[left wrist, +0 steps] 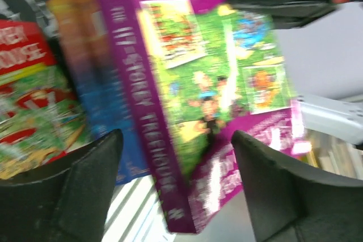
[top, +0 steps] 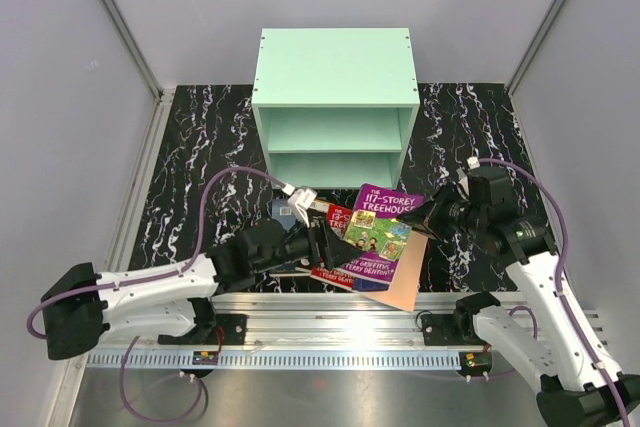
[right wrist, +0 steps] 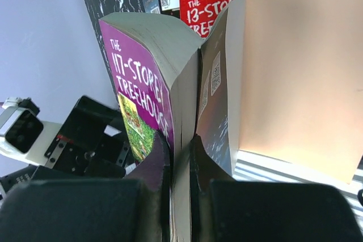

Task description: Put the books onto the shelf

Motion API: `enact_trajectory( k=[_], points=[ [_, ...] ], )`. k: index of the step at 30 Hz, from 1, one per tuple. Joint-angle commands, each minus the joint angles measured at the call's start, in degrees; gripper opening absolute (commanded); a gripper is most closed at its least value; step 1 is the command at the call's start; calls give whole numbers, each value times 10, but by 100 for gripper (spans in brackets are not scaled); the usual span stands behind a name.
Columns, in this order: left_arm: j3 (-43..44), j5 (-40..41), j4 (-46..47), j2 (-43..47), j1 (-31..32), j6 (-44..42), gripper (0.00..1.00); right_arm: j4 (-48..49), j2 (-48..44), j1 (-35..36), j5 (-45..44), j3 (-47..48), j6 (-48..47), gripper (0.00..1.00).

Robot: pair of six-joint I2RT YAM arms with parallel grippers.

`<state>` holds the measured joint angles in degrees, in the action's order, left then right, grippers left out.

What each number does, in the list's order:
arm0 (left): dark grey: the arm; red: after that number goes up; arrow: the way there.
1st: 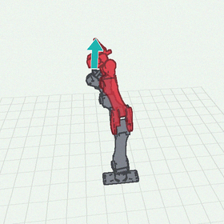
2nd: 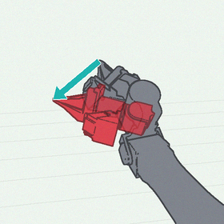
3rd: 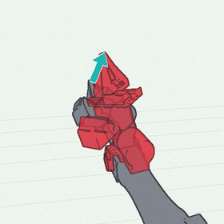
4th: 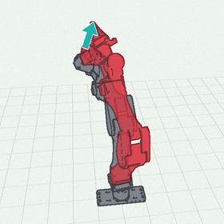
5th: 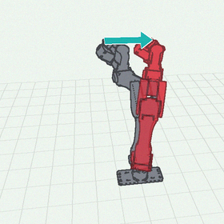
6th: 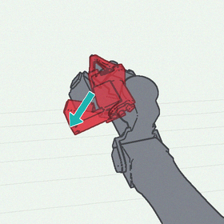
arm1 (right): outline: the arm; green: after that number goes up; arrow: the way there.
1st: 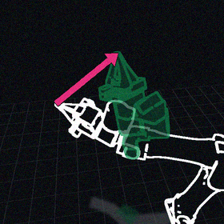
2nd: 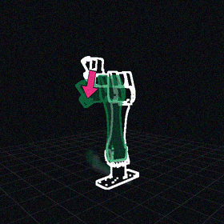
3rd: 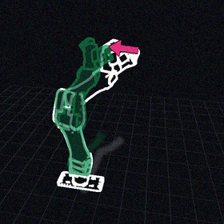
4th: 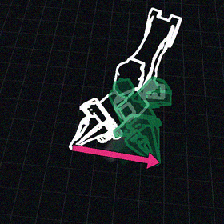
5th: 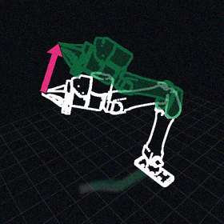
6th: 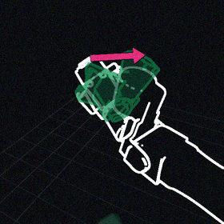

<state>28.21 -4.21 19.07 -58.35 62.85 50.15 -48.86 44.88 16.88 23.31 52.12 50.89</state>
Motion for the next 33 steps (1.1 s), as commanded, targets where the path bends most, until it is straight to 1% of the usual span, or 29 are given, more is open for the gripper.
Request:
enact_trajectory(
  k=[1,2,3,4,5,6,7,8,9,10,11,12,13,15,16,19,24,25,31,33],
  points=[
    [-2,-40,119,-8,-1,22,73,96,-20,4,46,-14,34,0],
    [-2,-41,129,-10,-1,22,58,101,-23,4,41,-24,39,0],
    [-2,-40,130,-11,-1,21,51,105,-30,3,38,-34,40,0],
    [0,-39,129,-12,-1,21,38,114,-33,4,34,-54,42,0],
    [5,-33,118,-14,-1,19,17,119,-37,4,25,-64,44,0],
    [9,-23,106,-19,-1,17,1,121,-41,4,21,-72,44,0],
    [12,-7,85,-22,-1,16,0,119,-42,5,11,-84,39,0],
    [17,31,43,-24,-1,17,0,116,-44,4,6,-87,36,0],
    [15,39,32,-28,-1,20,0,111,-43,4,-1,-90,31,4],
    [11,64,26,-30,-1,18,0,92,-44,4,-9,-86,26,15],
    [5,95,19,-32,-1,18,0,80,-43,4,-27,-82,15,31],
    [3,112,11,-38,-1,18,0,49,-45,3,-40,-76,8,93],
    [1,127,7,-42,-1,16,0,32,-45,4,-70,-59,-3,100],
    [2,154,15,-61,-2,13,0,-22,-49,4,-102,-37,-16,100],
    [4,160,28,-67,-3,9,0,-37,-52,4,-131,-18,-26,100],
    [28,212,25,-101,-4,10,0,-79,-73,4,-168,12,-39,100],
    [47,251,84,-161,-19,25,0,-97,-109,4,-159,11,-41,100],
    [65,273,79,-171,-26,30,0,-97,-112,4,-151,6,-40,100],
    [120,284,113,-253,-59,31,0,-97,-136,4,-131,-27,-46,100],
    [162,287,112,-295,-64,28,0,-96,-140,4,-128,-35,-48,100]
  ],
)
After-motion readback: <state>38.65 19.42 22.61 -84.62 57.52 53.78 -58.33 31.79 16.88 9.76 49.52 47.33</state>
